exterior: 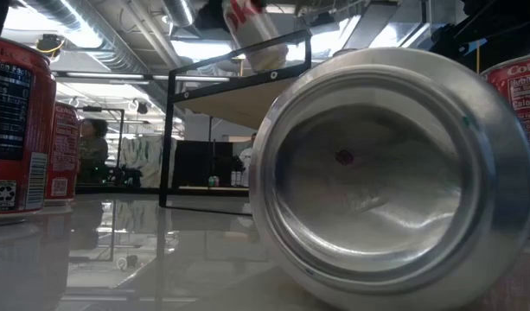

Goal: Place canned beverage on shelf
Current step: Put the red-silver soda can on the shelf aligned with the other red-silver soda can

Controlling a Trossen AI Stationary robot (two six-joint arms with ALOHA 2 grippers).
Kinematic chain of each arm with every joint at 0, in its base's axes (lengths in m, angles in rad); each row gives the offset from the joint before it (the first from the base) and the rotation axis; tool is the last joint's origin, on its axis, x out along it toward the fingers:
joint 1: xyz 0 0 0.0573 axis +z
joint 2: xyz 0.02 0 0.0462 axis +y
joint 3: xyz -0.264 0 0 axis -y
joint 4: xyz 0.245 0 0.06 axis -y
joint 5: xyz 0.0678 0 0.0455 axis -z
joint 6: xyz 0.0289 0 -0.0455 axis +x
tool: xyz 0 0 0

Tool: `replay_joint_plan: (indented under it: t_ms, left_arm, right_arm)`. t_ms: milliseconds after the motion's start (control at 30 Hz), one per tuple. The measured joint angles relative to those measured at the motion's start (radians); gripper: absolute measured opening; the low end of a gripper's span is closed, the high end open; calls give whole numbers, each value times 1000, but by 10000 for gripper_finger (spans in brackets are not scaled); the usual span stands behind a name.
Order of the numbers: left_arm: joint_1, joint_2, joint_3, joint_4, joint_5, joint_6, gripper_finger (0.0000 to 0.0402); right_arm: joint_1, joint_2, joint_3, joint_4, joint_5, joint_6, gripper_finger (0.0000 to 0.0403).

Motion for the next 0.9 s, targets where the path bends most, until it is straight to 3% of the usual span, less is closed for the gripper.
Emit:
replay_joint_plan:
  t_ms: [300, 633, 900]
  left_arm:
    - [68, 81, 0, 110, 23, 103, 289]
    - [71, 121, 0, 95, 25, 122, 289]
    - [44, 121, 0, -6, 9, 115, 294]
  right_arm:
    - [0, 0, 0, 0, 2, 0, 397]
    - [0, 0, 0, 0, 4, -4, 397]
    - [0, 0, 0, 0, 4, -55, 397]
